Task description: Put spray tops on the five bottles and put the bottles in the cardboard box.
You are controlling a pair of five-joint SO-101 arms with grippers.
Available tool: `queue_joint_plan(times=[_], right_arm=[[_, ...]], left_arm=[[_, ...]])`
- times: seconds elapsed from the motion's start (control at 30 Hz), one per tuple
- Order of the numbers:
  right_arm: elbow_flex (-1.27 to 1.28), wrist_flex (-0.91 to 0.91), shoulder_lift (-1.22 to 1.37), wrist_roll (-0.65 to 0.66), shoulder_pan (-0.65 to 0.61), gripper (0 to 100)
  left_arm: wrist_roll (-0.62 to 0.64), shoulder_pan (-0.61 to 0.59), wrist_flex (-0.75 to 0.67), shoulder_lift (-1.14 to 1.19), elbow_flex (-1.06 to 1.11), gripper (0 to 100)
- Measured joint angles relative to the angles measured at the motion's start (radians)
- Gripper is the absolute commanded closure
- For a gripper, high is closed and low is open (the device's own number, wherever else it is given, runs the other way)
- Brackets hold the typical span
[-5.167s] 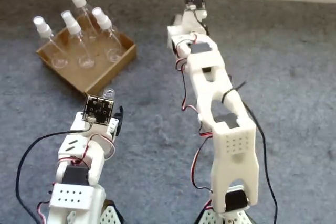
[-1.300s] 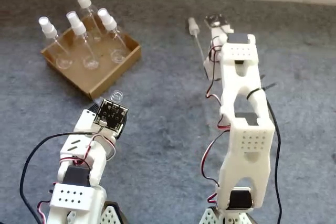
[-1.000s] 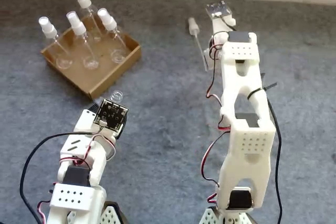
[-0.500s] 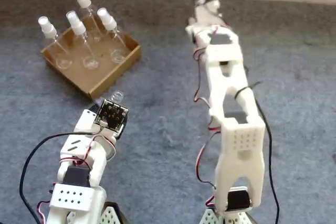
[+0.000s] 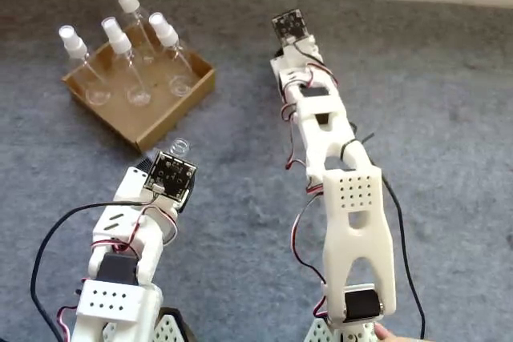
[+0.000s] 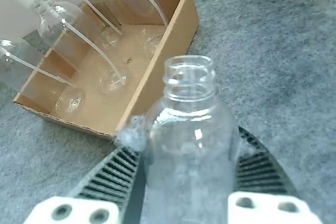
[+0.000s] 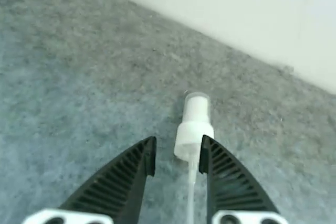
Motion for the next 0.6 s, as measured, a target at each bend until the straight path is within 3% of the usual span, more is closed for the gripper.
queue_joint_plan(times=[0.17,0.43,0.6], right_arm=[[-0.044,-0.017,0.071,0.002,0.026,86.7],[-0.319,0.055,0.276,0.000,0.052,87.7],[-0.534,0.189,0.385,0.000,0.051,98.9]], left_arm=[[0.000,0.000,0.000,0.000,0.000,94],[0.000,0.000,0.000,0.000,0.000,94],[0.000,0.000,0.000,0.000,0.000,94]])
